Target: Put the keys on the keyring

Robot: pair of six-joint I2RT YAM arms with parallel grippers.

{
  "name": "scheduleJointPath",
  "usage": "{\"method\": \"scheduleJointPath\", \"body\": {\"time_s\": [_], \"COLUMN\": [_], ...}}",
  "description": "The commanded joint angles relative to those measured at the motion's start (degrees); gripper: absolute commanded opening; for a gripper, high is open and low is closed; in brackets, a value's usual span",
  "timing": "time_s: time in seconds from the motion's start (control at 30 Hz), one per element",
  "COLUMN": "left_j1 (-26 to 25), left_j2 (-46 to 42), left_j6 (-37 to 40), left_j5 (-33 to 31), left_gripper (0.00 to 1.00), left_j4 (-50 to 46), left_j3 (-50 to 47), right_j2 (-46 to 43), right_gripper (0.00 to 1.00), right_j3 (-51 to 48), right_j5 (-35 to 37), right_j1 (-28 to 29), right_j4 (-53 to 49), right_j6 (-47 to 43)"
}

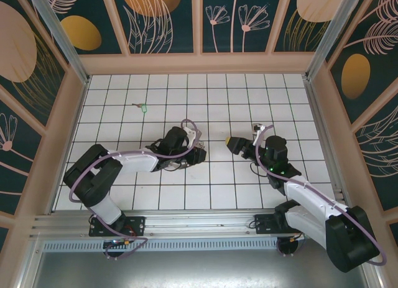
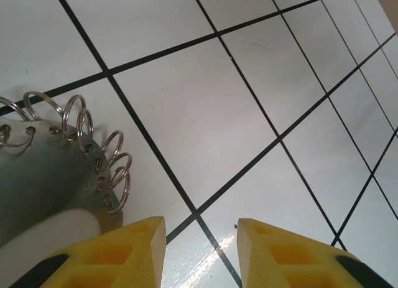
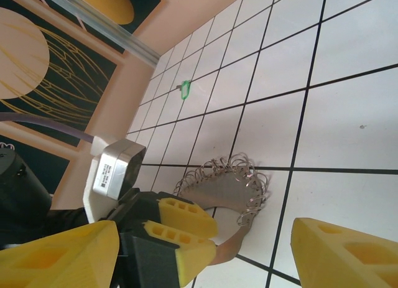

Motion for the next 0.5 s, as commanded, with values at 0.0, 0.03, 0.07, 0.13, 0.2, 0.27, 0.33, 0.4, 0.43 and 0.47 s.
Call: {"method": "scheduleJointPath", "body": {"time_s": [0.0,0.03,0.07,0.13,0.2,0.27,0.33,0.4,0.43,0.47], "left_j1": [0.69,0.82,0.89,0.91,0.89,0.96,0.94,0.92,0.90,0.90], "left_j2": [1.39,1.59,1.82,2.35,2.80,2.84,5.00,5.67,6.05,6.34], "left_j6": [-0.82,-0.87,-0.75,-0.25,0.37,0.76,1.22,1.49,1.63,1.80], "left_j5": [-0.02,-0.46,-0.89,-2.09,-3.37,-3.56,-3.69,-3.94,-4.04,-3.96], "left_gripper": [0.35,0.35,0.35,0.36,0.37,0.37,0.37,0.37,0.37,0.37], "left_j4": [2.73,2.74,2.70,2.06,1.30,0.95,0.53,0.21,0.23,0.14], "left_j3": [-0.62,-0.71,-0.65,-0.21,0.33,0.90,1.46,2.08,2.32,2.67], "right_j2": [0.27,0.25,0.38,0.54,0.71,0.70,0.74,0.81,0.79,0.80], "right_gripper": [0.74,0.74,0.74,0.74,0.74,0.74,0.74,0.74,0.74,0.74], "right_j3": [-0.86,-0.85,-0.95,-1.03,-1.12,-1.21,-1.16,-1.17,-1.19,-1.21], "right_j5": [0.87,0.88,0.88,0.96,0.96,1.03,1.09,1.14,1.13,1.15], "right_j1": [0.01,-0.02,-0.02,-0.02,0.03,-0.02,0.03,-0.02,-0.02,-0.02], "right_j4": [0.69,0.70,0.78,1.00,1.27,1.40,1.40,1.43,1.48,1.49], "right_j6": [0.32,0.30,0.32,0.41,0.48,0.58,0.57,0.59,0.58,0.58]}}
